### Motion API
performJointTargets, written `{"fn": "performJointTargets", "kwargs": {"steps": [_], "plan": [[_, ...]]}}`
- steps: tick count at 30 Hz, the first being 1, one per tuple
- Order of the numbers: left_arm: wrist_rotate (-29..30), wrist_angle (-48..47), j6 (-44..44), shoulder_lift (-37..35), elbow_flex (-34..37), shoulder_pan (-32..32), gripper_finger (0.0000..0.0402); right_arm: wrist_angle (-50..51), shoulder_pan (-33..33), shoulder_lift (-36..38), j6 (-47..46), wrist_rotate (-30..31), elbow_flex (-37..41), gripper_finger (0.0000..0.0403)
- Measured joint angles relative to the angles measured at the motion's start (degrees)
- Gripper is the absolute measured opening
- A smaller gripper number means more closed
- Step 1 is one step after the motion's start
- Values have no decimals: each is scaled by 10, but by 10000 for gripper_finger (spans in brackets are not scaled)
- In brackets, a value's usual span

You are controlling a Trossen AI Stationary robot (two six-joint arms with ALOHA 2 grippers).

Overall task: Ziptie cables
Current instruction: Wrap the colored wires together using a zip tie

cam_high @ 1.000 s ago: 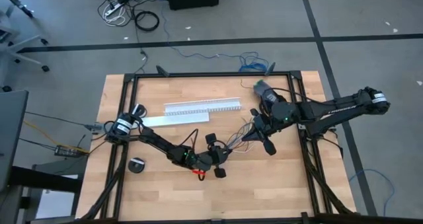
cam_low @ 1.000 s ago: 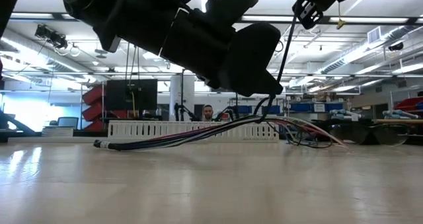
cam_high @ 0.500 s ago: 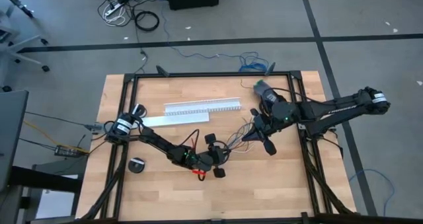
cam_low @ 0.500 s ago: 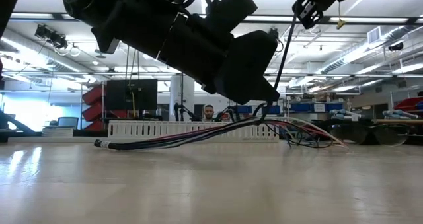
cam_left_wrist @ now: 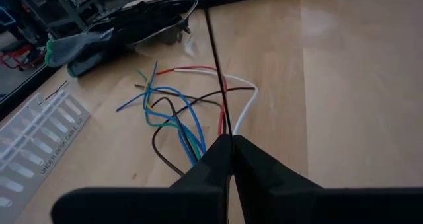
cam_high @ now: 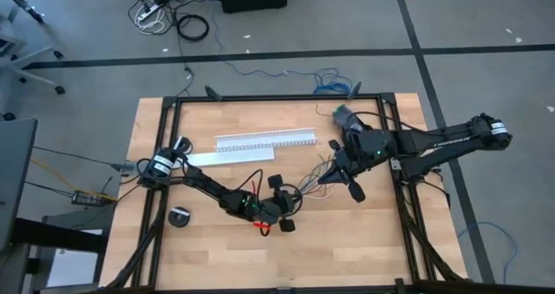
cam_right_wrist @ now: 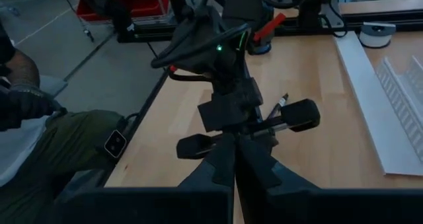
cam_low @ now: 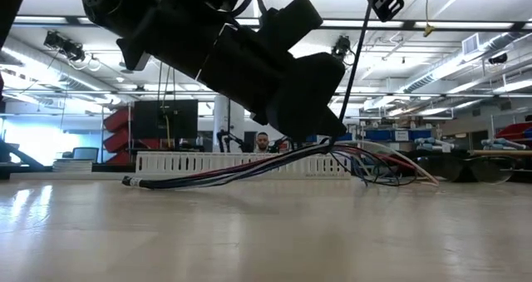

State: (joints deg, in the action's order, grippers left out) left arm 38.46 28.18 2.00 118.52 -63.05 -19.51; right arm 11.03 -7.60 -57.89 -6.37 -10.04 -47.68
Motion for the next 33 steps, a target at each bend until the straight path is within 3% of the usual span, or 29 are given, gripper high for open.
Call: {"fn": "performJointTargets", "kwargs": {"steps": [33], "plan": [[-27, -55, 29, 0, 0, 12, 10, 5, 9, 29, 35, 32, -2, 0]]}}
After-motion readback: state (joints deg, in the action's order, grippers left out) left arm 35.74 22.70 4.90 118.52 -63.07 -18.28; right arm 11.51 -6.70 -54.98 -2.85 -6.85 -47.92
